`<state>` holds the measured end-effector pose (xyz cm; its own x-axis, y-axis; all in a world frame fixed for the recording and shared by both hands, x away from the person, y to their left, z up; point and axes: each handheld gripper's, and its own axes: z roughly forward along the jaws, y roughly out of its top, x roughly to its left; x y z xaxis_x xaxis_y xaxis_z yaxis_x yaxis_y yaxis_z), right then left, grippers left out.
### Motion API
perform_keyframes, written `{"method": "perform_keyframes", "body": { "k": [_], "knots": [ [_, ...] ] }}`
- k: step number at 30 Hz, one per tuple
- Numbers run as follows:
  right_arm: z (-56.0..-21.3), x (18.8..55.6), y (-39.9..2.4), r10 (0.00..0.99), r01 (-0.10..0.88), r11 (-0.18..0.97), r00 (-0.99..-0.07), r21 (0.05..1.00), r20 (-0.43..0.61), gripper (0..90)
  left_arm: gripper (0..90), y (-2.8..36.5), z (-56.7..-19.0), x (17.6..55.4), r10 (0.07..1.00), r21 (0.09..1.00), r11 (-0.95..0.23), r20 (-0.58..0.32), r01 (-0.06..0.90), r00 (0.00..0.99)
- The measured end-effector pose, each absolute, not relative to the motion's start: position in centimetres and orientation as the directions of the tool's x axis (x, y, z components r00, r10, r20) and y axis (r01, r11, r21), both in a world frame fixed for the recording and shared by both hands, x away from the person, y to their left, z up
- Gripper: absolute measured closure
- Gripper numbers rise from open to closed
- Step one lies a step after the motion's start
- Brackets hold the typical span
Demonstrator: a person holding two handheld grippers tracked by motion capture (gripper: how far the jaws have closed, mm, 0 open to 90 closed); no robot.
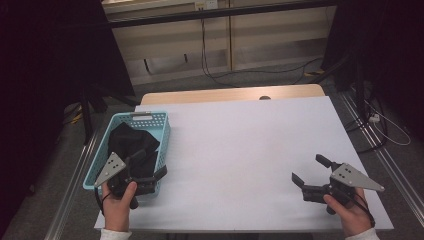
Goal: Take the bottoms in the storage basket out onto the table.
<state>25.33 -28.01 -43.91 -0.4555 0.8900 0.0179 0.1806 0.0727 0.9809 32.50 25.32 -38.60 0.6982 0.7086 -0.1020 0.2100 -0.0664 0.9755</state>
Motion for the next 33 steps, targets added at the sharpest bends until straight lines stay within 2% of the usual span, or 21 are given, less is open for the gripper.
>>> {"method": "perform_keyframes", "body": {
  "k": [17,28,33],
  "knots": [
    [-44.0,25.7,-27.6,0.882,0.187,0.075,-0.47,0.98,0.022,0.9,2.4,26.7,-34.7,34.7,0.721,0.977,-0.08,-0.081,0.199,0.689],
    [-44.0,25.6,-27.7,0.882,0.192,0.076,-0.471,0.979,0.024,1.0,2.5,29.0,-34.3,38.0,0.752,0.957,-0.12,-0.087,0.265,0.653],
    [-44.0,25.6,-27.7,0.88,0.191,0.082,-0.475,0.978,0.019,1.1,2.9,29.9,-35.3,40.0,0.773,0.933,-0.14,-0.106,0.331,0.626]
  ]
}}
